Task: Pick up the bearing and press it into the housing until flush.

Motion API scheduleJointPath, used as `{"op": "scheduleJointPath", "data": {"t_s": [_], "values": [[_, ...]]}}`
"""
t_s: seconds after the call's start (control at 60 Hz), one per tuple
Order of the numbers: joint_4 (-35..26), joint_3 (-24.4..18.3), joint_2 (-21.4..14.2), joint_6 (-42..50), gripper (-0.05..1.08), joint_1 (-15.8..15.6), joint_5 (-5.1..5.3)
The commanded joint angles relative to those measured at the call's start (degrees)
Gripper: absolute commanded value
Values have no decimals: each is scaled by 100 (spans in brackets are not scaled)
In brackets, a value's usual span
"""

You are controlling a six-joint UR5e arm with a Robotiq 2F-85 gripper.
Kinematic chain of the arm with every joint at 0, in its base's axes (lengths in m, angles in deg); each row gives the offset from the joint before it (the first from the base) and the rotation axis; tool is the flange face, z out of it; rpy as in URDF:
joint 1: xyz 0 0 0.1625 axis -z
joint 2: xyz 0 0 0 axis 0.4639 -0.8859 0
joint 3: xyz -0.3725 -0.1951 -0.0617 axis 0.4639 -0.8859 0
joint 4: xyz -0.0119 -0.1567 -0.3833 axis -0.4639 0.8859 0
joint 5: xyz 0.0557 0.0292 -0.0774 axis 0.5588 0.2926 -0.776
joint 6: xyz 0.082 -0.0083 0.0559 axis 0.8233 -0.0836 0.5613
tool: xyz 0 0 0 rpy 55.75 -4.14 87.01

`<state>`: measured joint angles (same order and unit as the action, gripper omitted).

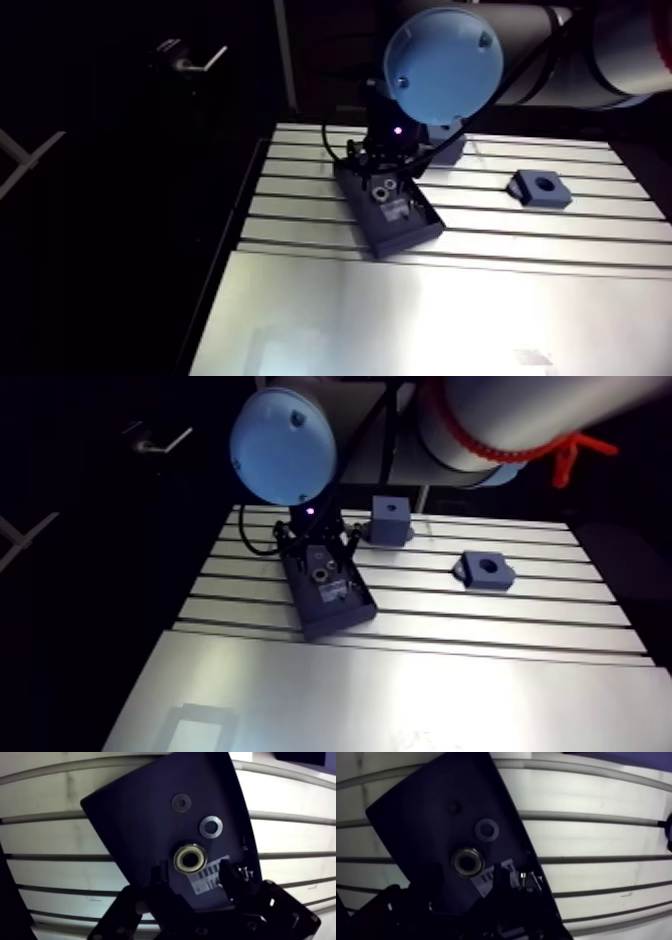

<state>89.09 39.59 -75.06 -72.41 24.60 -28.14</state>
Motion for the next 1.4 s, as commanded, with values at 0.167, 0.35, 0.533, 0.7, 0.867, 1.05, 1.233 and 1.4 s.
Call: {"op": "scheduleJointPath", "data": {"t_s": [0.167, 0.35, 0.533, 0.7, 0.867, 1.05, 1.233, 1.4], "values": [[73, -6, 59, 0, 38, -4, -1], [73, -14, 94, -9, 41, -4, -1], [73, -6, 110, -9, 41, 4, -1], [82, -14, 138, -9, 41, 5, -1], [82, -14, 138, -9, 43, 5, -1], [82, -14, 138, -9, 44, 5, -1], [82, -13, 138, -9, 47, 5, -1], [82, -14, 138, -9, 49, 5, -1]]}}
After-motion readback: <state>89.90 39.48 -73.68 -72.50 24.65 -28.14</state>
